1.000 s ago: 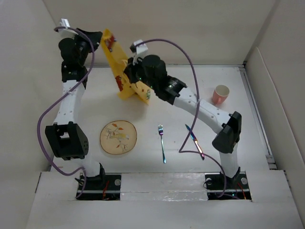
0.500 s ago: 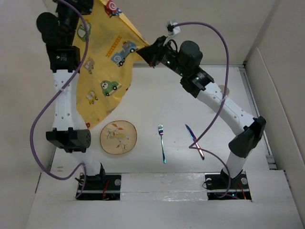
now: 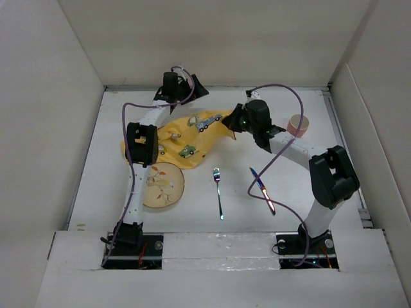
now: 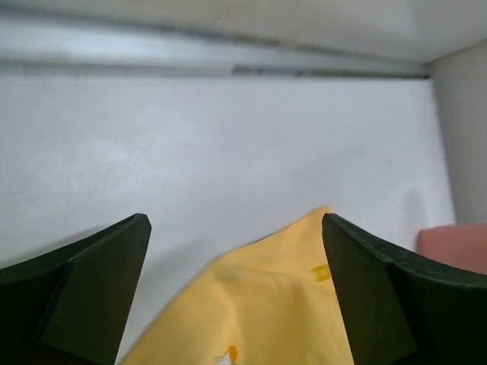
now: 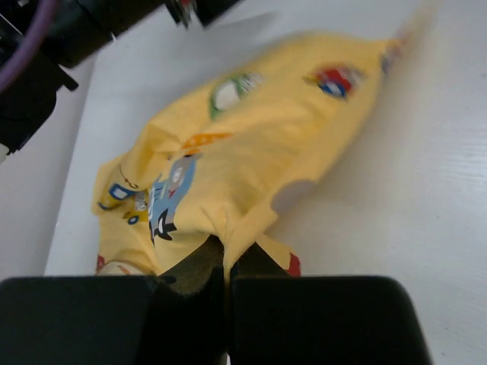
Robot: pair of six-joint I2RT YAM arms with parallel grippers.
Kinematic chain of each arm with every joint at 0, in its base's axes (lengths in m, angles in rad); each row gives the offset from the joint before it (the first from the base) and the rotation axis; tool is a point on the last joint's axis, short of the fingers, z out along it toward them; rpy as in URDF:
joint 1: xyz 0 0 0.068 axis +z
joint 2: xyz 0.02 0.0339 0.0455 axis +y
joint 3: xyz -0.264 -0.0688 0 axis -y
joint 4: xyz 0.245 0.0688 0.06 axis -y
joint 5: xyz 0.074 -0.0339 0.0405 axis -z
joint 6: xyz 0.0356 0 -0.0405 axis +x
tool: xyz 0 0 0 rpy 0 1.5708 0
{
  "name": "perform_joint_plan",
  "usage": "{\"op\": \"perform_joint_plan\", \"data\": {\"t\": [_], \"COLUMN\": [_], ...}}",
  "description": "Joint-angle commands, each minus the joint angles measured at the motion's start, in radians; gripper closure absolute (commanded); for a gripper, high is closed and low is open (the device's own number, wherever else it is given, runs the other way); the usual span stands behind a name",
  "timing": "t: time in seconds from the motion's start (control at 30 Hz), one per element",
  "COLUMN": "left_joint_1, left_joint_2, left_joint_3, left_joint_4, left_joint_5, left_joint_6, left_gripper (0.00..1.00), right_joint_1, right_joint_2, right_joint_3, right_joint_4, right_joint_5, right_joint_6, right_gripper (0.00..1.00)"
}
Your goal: Set the dinner table for one person
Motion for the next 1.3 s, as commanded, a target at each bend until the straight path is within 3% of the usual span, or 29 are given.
{"op": "perform_joint_plan", "data": {"t": [0.0,0.17,0.3,0.4,0.63,0.77,0.87,0.93,1.07,1.17,1.27], "left_joint_1": [-0.002,0.007,0.034,0.095,0.229,0.229,0.229,0.229,0.229,0.229,0.229], "left_joint_2": [-0.154,-0.306,-0.496,-0.587,-0.806,-0.761,-0.661,-0.563,-0.436,-0.369,-0.279], "left_joint_3": [-0.013,-0.124,-0.342,-0.45,-0.777,-0.835,-0.796,-0.745,-0.669,-0.573,-0.48], "left_joint_4": [0.056,-0.085,-0.173,-0.268,-0.312,-0.363,-0.398,-0.389,-0.401,-0.435,-0.452], "left_joint_5": [-0.016,-0.194,-0.497,-0.657,-0.521,-0.552,-0.532,-0.431,-0.438,-0.44,-0.426], "left_joint_6": [0.055,0.185,0.27,0.294,0.166,0.189,0.193,0.181,0.169,0.176,0.178], "left_gripper": [0.04,0.04,0.11,0.1,0.04,0.03,0.07,0.14,0.21,0.37,0.62], "right_joint_1": [-0.021,-0.088,-0.134,-0.165,-0.214,-0.214,-0.214,-0.214,-0.224,-0.233,-0.242], "right_joint_2": [0.012,0.067,0.078,0.036,0.041,0.059,0.044,0.03,0.022,0.016,0.025], "right_joint_3": [-0.018,-0.04,-0.033,-0.07,-0.104,-0.109,-0.141,-0.15,-0.153,-0.158,-0.165], "right_joint_4": [0.077,0.044,0.017,0.021,0.095,0.109,0.124,0.123,0.1,0.086,0.089], "right_joint_5": [0.055,0.086,0.098,0.095,0.02,-0.02,-0.02,-0.017,0.003,0.029,0.031], "right_joint_6": [0.024,0.019,0.015,0.002,0.008,0.005,0.007,0.002,-0.008,-0.015,-0.01], "right_gripper": [1.0,1.0,1.0,1.0,1.0,1.0,1.0,1.0,1.0,0.97,0.95]}}
